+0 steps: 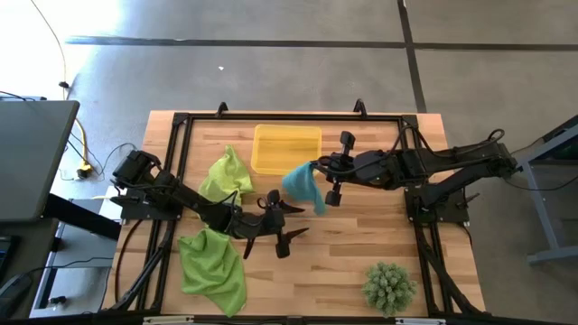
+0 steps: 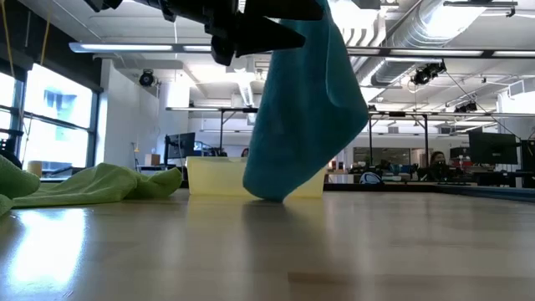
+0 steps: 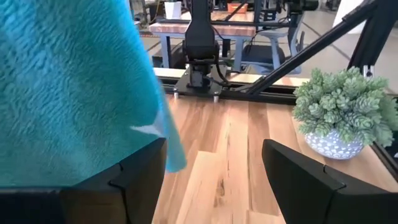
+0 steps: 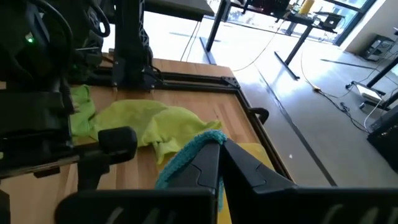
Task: Roll microfiber towels into tight, uniform cylinder then place into a basket
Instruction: Roll the blue microfiber towel
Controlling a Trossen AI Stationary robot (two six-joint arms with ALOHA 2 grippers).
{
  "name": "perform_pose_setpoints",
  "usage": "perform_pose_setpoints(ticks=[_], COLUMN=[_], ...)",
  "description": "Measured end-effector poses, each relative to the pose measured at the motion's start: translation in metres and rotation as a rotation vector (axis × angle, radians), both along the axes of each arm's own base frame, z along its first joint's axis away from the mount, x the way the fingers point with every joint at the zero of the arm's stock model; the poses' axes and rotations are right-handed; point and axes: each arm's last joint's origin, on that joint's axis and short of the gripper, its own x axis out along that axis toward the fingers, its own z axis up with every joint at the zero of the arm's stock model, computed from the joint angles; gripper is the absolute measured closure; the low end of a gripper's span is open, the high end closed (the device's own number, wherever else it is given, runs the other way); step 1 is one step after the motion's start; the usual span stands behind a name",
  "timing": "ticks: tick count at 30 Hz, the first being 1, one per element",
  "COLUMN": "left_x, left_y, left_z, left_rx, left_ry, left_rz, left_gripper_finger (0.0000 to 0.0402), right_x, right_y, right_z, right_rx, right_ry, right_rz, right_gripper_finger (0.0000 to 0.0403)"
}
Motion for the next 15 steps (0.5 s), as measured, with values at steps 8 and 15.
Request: perform_pose_setpoints(ticks=[8,15], left_x=[0.003,0.005], left_y=[0.014,0.018], left_z=[0.000,-0.002], left_rx=[-0.008,-0.109], left_ry=[-0.003,0.006], left_rz=[0.040,-0.072], left_gripper_finger=[0.0147,0.0147], right_x=[0.000,0.000], right_y=[0.000,0.000], right_z=[0.000,0.001], right_rx=[0.001,-0.008], right_ry=[-0.005,-0.006], right_rz=[0.000,0.004], right_gripper_finger=[0.0402,0.0402])
